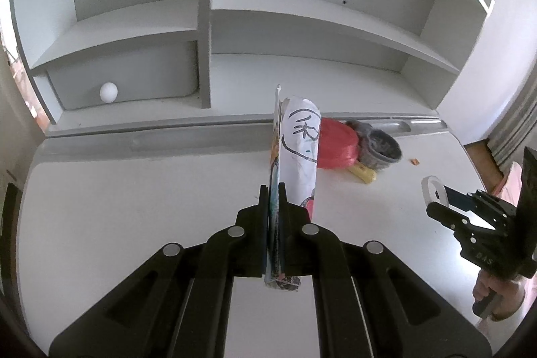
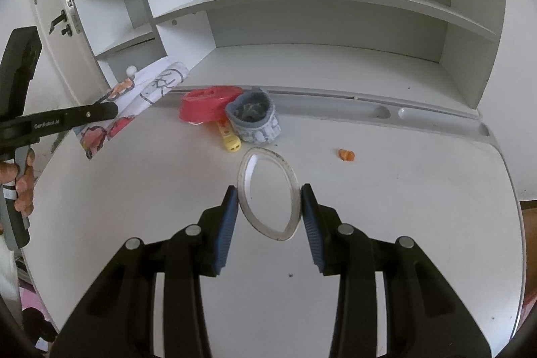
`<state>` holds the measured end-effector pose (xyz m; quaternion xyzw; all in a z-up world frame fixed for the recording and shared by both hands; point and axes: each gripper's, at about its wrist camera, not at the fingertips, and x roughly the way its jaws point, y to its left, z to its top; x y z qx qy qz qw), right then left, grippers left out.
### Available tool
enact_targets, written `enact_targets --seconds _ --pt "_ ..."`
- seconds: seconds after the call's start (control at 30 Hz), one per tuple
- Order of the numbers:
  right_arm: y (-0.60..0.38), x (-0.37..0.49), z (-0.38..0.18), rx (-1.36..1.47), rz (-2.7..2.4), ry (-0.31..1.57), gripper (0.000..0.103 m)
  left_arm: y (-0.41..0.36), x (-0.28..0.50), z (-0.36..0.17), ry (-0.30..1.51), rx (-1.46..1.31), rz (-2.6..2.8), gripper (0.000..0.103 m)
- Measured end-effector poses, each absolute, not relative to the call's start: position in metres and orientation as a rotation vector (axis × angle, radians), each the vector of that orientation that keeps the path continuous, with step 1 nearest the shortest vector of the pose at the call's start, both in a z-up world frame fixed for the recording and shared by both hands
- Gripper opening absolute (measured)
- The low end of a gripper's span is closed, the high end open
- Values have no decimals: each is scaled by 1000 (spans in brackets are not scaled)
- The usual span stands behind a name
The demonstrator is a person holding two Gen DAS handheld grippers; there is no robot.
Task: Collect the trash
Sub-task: 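Carry paper and oval ring over the trash bin and release them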
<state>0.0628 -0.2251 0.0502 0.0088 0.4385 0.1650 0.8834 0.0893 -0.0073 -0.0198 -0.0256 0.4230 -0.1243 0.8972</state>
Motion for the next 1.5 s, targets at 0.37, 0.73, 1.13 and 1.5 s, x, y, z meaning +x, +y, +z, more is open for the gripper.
enact_targets --seconds 0.37,0.73,1.13,1.5 --pt "-309 -7 98 150 305 797 38 -74 25 34 766 14 -412 3" --pt "-545 -238 107 471 -188 667 38 -347 -103 18 793 302 -1112 3" --pt "-656 -345 -189 1156 -377 1005 38 -559 -223 -275 1381 813 -1272 3" --pt "-661 -317 -290 1329 -368 1120 42 -576 -161 -373 1551 806 -1004 14"
